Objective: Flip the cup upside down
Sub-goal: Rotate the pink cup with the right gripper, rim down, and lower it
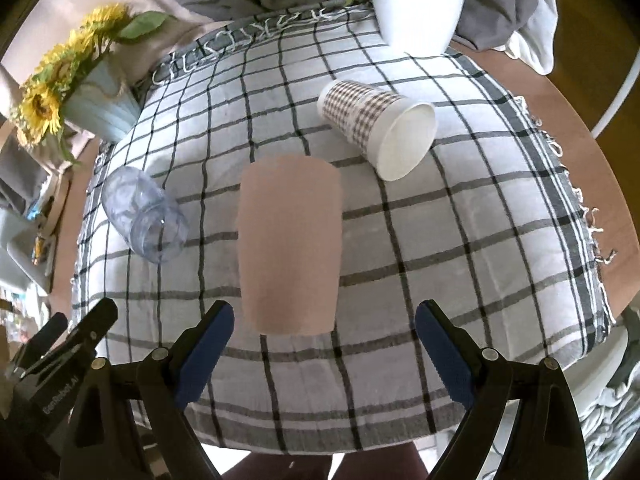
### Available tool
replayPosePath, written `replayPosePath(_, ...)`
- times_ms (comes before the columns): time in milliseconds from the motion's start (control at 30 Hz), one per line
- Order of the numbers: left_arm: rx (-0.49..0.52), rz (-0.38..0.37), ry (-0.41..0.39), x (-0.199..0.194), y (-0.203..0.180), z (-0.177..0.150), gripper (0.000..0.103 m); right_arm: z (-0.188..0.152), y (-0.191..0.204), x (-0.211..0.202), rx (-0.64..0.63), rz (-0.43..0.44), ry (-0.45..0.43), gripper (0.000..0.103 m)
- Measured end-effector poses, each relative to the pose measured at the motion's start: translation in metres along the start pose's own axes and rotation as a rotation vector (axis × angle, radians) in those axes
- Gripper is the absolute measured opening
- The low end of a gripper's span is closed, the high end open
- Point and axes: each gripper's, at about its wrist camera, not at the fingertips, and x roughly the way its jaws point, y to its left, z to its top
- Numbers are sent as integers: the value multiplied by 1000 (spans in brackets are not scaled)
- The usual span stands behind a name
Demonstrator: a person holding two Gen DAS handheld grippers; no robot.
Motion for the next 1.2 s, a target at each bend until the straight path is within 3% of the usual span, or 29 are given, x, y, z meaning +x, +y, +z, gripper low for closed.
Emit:
replayPosePath(367, 17, 31, 14, 19, 5, -8, 100, -1, 6, 20, -1, -24, -17, 89)
replayPosePath(533, 37, 23, 23, 23, 2, -12, 100, -3, 16, 23, -60, -41, -44, 87)
replayPosePath(767, 26, 7, 30, 26, 4, -10, 100, -6, 24, 28, -85, -33, -23, 79)
replayPosePath(933, 18, 20, 16, 23, 8, -7, 100, -7, 22, 36, -56, 33, 3, 63)
replayPosePath(1200, 33, 2, -18, 14, 4, -2, 100, -8, 24, 18, -76, -6, 0, 63)
